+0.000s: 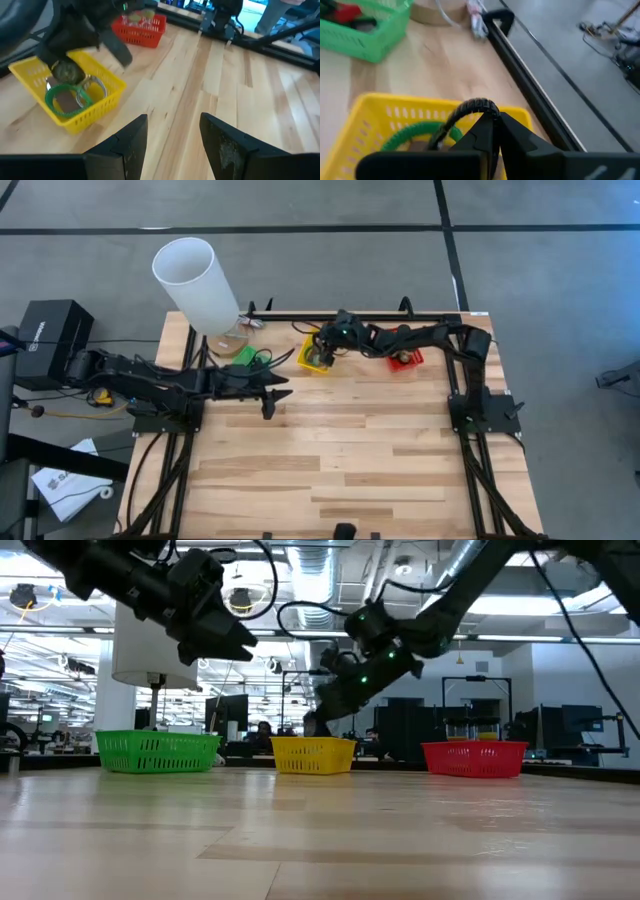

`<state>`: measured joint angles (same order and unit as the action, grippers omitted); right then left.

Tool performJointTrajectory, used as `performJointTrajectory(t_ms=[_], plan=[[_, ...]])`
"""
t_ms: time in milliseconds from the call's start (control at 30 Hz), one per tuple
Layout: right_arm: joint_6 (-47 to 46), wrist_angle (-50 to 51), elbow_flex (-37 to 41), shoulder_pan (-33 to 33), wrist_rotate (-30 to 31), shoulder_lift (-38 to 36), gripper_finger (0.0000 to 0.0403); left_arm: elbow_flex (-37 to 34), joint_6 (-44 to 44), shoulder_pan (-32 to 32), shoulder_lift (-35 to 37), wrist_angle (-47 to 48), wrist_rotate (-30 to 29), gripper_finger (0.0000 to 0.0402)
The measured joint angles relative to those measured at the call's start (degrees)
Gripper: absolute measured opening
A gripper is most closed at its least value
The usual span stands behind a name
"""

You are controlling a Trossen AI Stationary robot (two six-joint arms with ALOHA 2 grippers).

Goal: Pick & Place Office items
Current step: Put the black watch into the yellow bin, then adjust the bottom black timer in the green bin

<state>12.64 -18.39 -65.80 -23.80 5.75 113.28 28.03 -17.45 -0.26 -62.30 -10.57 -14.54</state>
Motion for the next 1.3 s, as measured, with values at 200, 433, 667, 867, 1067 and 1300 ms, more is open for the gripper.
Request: performJointTrajectory(t_ms=[200,433,667,867,1067,1300], plan=[[-1.22,7.01,-1.91,-0.45,0.31,-1.56,0.0064,-1.62,0.00,-0.17,0.00,-0.13,0.02,0.0177],[-1.60,7.89,-1.94,-0.34,0.49,-1.83,0.0121,-1.62,0.00,-0.17,0.00,-1.03,-0.03,0.0177],[-1.57,8.23,-1.95,-0.37,0.53,-2.00,0.0154,-1.62,0.01,-0.17,0.00,-1.05,-3.64,0.0177],[-1.57,10.65,-2.00,-0.28,0.53,-2.00,0.0159,-1.62,0.50,-0.17,0.00,-1.03,-5.01,0.0177],[-1.57,21.76,-6.72,0.27,0.45,-2.00,0.0153,-1.57,2.46,-0.17,0.44,-0.42,-5.32,0.0176],[-1.55,29.13,-10.31,2.06,0.31,-2.11,0.0148,-1.55,1.89,-0.17,0.44,7.33,-11.51,0.0157]])
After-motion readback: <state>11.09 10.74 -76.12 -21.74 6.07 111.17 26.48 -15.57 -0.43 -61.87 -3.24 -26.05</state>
